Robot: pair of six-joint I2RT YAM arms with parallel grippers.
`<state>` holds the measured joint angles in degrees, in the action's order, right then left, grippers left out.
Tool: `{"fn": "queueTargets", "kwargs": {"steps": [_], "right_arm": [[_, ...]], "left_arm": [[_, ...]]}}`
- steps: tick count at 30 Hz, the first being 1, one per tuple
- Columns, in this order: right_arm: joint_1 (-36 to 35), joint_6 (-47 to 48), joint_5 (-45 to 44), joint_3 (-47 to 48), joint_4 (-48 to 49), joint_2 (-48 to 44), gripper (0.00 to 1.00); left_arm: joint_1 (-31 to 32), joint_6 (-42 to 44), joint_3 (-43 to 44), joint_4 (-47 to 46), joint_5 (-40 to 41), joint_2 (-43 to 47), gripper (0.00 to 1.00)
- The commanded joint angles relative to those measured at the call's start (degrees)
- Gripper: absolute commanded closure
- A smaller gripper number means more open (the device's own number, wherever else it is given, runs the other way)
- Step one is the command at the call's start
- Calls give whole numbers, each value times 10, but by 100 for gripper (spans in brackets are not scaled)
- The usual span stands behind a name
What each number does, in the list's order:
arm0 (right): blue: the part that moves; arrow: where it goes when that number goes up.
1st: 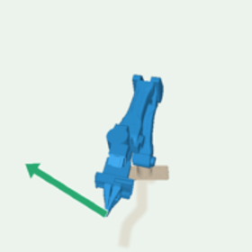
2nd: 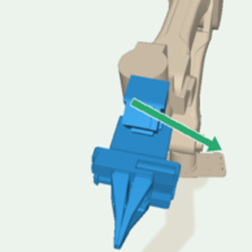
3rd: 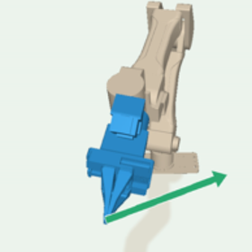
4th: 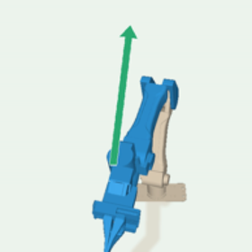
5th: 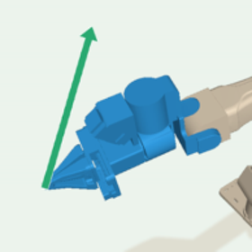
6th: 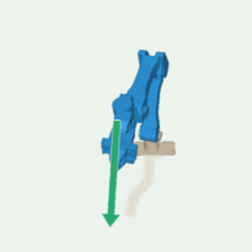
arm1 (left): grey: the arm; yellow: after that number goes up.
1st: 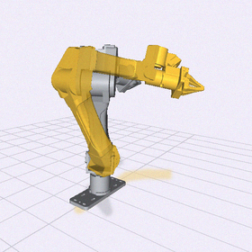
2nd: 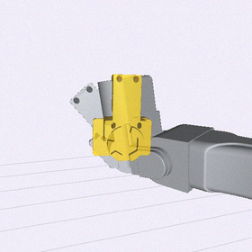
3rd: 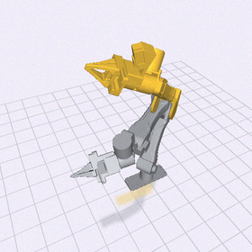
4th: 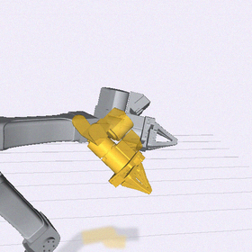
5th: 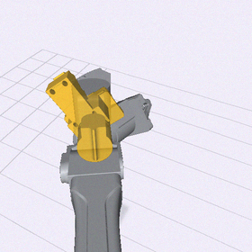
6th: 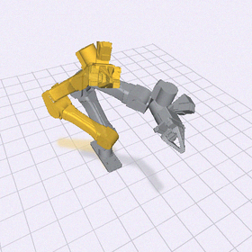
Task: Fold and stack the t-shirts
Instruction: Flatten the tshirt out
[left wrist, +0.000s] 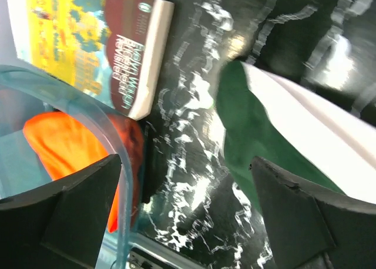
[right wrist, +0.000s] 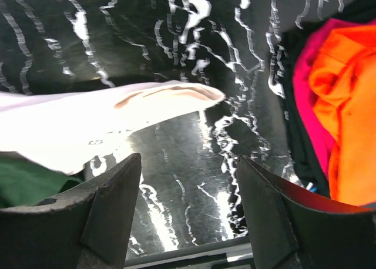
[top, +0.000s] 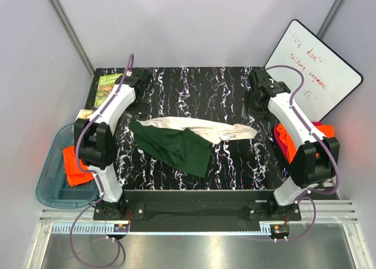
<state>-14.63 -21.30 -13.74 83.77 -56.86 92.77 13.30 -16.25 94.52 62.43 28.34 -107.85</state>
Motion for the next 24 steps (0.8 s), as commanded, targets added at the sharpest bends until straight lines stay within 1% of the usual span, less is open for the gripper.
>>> {"fn": "queueTargets", "kwargs": {"steps": [1,2,4,5,6,7,8,9,11,12,15,20,24], "right_arm": [[0,6,57,12,15,-8,28],[-1,2,66,8,19,-7,28],[-2,-1,76,3,28,-1,28],[-2,-2,85,2,31,1,28],[-3,-1,87,1,35,5,29],[-3,-2,92,1,36,9,29],[-3,-2,94,1,37,11,28],[-3,-1,98,2,39,14,29],[-3,-1,107,6,41,19,29],[-3,-1,110,7,42,21,29],[-3,5,117,13,43,27,29],[-3,12,122,14,45,28,29],[-3,17,126,10,45,23,29]], "left_arm": [[53,7,-46,-41,-82,144,1],[61,2,-59,-49,-140,160,3],[84,-30,-101,-71,-197,199,7],[92,-43,-120,-80,-246,210,10],[99,-66,-154,-104,-270,227,11],[116,-76,-170,-115,-280,232,12],[124,-86,-187,-140,-315,236,16],[132,-94,-214,-151,-327,237,17],[154,-114,-238,-185,-354,234,18],[160,-119,-259,-195,-362,225,22],[187,-128,-286,-226,-376,202,25],[207,-123,-287,-243,-372,158,25],[223,-117,-278,-251,-368,105,24]]}}
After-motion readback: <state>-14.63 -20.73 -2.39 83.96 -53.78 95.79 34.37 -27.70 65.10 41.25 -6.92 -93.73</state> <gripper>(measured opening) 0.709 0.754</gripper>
